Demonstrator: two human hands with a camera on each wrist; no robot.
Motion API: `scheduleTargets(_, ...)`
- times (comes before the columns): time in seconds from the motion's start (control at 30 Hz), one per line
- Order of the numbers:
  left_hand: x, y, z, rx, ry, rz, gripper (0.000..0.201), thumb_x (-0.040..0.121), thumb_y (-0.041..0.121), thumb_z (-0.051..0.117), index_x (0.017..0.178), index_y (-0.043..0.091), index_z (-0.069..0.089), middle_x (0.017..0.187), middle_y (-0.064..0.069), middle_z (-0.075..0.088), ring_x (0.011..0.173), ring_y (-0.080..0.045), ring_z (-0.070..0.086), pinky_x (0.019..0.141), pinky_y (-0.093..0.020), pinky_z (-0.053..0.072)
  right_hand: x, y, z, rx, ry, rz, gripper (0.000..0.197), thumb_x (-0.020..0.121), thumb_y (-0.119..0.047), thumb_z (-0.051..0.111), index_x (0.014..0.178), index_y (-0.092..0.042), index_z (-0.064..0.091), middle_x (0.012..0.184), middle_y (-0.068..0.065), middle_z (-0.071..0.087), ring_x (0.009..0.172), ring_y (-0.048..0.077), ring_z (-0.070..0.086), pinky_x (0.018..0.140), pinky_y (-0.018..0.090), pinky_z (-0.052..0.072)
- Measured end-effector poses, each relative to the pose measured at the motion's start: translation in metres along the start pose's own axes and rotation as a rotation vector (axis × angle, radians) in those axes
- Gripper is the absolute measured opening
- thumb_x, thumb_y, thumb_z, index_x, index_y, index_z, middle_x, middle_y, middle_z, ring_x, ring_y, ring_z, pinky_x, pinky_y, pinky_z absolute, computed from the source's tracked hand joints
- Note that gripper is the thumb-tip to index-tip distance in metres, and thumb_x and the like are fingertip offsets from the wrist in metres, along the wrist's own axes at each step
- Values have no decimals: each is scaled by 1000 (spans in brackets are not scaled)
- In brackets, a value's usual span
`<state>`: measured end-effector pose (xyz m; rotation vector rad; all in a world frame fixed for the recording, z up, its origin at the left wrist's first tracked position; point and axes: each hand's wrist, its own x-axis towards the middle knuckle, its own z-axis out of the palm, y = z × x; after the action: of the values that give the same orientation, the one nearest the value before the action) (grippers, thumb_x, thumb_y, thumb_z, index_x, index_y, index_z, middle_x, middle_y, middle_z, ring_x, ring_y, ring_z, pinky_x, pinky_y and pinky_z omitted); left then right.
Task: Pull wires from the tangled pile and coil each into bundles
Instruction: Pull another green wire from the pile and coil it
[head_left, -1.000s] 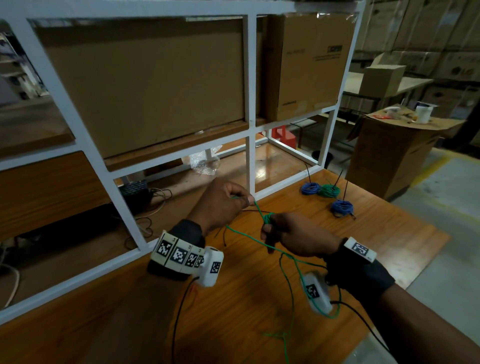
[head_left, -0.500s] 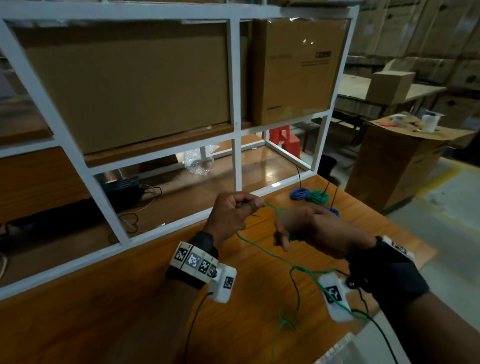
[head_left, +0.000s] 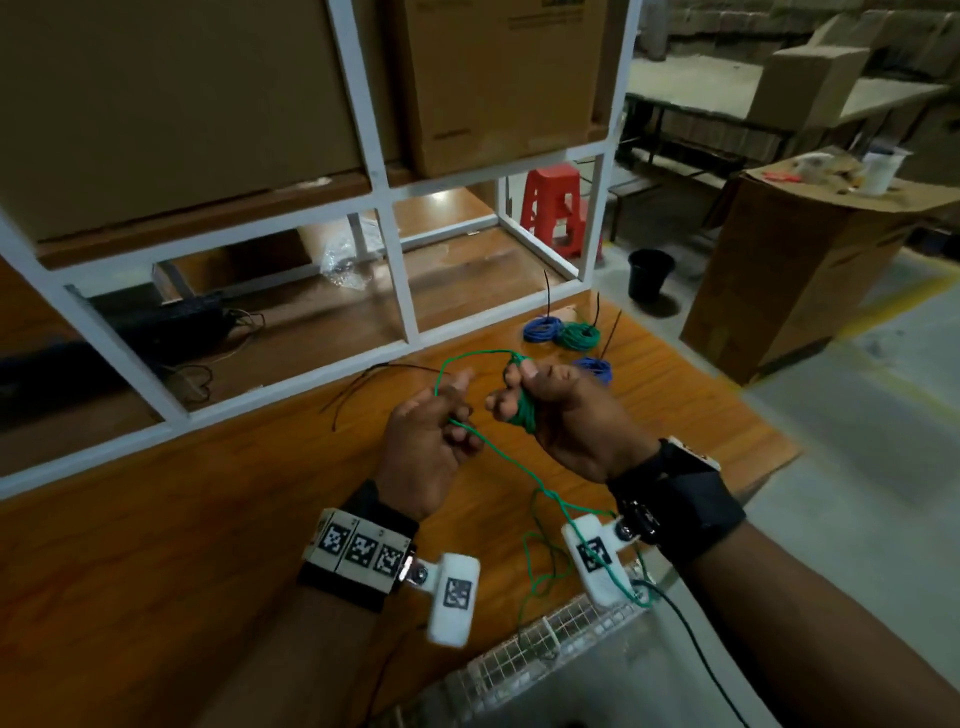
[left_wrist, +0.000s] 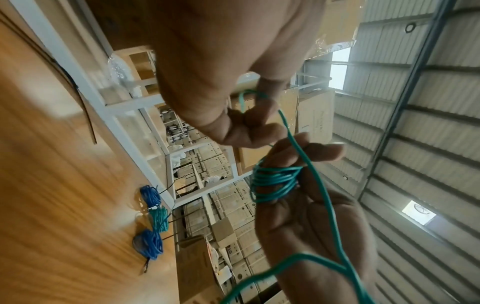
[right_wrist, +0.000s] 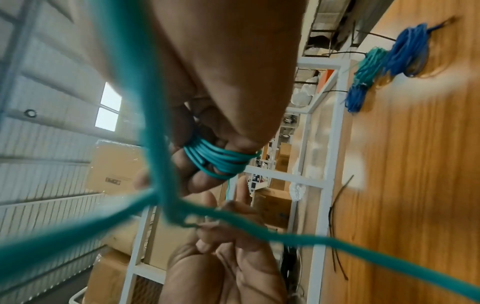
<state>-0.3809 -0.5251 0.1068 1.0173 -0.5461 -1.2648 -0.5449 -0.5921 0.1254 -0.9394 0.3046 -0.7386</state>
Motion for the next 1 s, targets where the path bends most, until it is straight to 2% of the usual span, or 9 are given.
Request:
scheduleTargets(0.1, -5, 4, 8, 25, 56, 2, 25, 101, 23, 54, 118, 8, 65, 63, 4, 42, 46, -5, 32, 43, -19, 32, -1, 2, -7, 164, -83, 80, 19, 102, -14, 47, 94, -1, 58, 76, 12, 67, 90, 26, 68, 83, 29, 57)
scheduleTargets(0.2, -1, 3, 9, 87, 61, 58, 31, 103, 34, 50, 108, 9, 68, 54, 5, 32, 44, -8, 29, 46, -24, 30, -1, -7, 0, 339, -158, 76, 17, 94, -16, 58, 91, -4, 69, 79, 10, 72, 95, 23, 72, 88, 29, 59)
scheduleTargets(0.37, -13, -23, 15, 433, -24, 65, 31, 96, 44, 57, 90, 20, 76, 54, -1, 33, 49, -12, 34, 51, -27, 36, 13, -25, 22, 464, -3, -112, 28, 108, -15, 39, 98, -3, 63, 104, 19, 76, 111, 25, 72, 98, 33, 58)
scheduleTargets(0.43, -21, -34, 17, 404, -90, 14, 28, 93, 39, 61, 95, 14, 75, 51, 0, 34, 49, -12, 39, 52, -26, 42, 24, -23, 16, 195, 122, -252, 27, 111, -17, 38, 105, -4, 62, 112, 18, 75, 120, 26, 68, 107, 37, 51)
scheduleTargets(0.57, -27, -31, 14, 71, -115, -113, 23, 96, 22, 59, 103, 1, 67, 54, -1, 33, 55, -17, 53, 63, -31, 55, 40, -7, -20, -929, 362, -423, 36, 111, -30, 43, 109, -17, 75, 113, -1, 77, 121, 10, 64, 103, 39, 51)
scheduleTargets(0.7, -21, -11, 9, 423, -135, -59, 26, 100, 24, 58, 103, 3, 72, 55, -2, 38, 50, -14, 49, 57, -28, 52, 41, 15, -43, -1539, 139, -168, 29, 106, -36, 45, 93, -28, 69, 91, -1, 71, 85, 22, 68, 75, 48, 57)
scheduleTargets(0.77, -15, 0, 6, 586, -100, 13, 26, 100, 26, 58, 98, 5, 74, 53, 1, 45, 51, -15, 52, 59, -29, 52, 38, 15, -39, -1597, 33, -64, 31, 106, -29, 50, 76, -27, 56, 74, 1, 62, 65, 21, 58, 65, 45, 52)
scheduleTargets(0.9, -4, 14, -1, 582, -24, 50, 26, 99, 26, 60, 96, 5, 75, 53, 3, 52, 57, -18, 55, 63, -34, 52, 36, -3, -30, -1495, -63, 55, 40, 108, -33, 48, 74, -21, 65, 76, -3, 74, 73, 18, 67, 71, 41, 54)
scheduleTargets(1.0, -2, 8, 8, 613, 6, 105, 26, 94, 28, 68, 116, 14, 68, 79, 1, 68, 78, -22, 67, 68, -35, 57, 40, -11, -32, -1390, -23, 50, 38, 109, -29, 50, 76, -17, 64, 68, -8, 70, 61, 4, 63, 63, 29, 50)
